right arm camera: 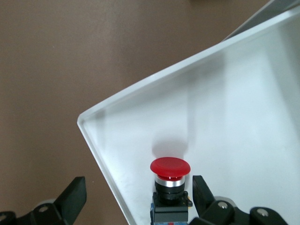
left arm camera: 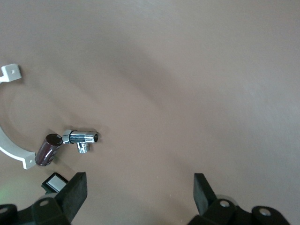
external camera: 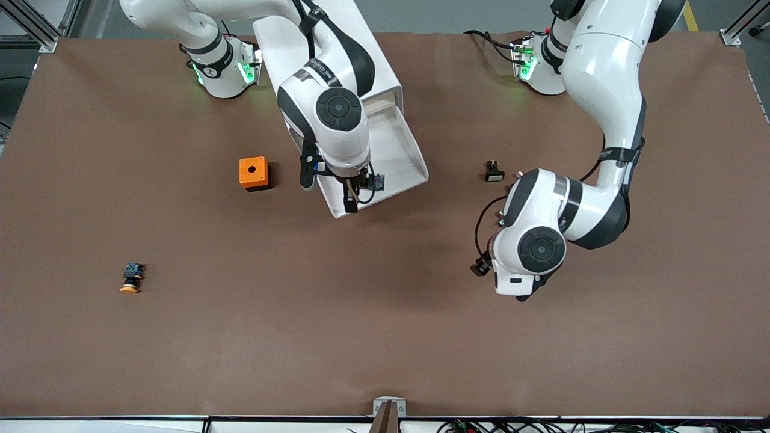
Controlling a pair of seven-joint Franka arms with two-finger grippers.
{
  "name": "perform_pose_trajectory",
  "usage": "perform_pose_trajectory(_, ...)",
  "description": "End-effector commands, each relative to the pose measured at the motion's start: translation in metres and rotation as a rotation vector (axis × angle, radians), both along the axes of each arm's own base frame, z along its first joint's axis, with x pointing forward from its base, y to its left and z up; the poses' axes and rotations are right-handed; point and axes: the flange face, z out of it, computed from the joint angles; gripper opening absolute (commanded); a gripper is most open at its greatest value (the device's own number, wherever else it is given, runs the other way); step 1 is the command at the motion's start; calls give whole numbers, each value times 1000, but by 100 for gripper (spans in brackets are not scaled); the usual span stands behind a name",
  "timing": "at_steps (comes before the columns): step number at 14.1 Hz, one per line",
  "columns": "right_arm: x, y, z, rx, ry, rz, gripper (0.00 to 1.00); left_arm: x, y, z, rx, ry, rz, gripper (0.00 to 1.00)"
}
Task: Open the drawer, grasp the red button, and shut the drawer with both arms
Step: 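Lower the right gripper into the drawer onto the red button, then lift the red button with the right gripper while the left gripper pushes the drawer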
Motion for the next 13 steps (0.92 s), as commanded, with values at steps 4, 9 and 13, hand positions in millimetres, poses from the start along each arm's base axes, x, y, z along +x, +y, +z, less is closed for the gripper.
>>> perform_pose_trajectory(4,-8,17,-14,-10,3,-34,100,-22,-52,20,-75,-82,-243,100)
perform_pose_trajectory(9,-14,33,-23,32,-11,-28,100,-45,-89,16,-130,-71,-297,100)
perform_pose_trajectory(13,-21,42,-23,52,-8,-13,61,-58,-105,11,-161,-75,-272,100)
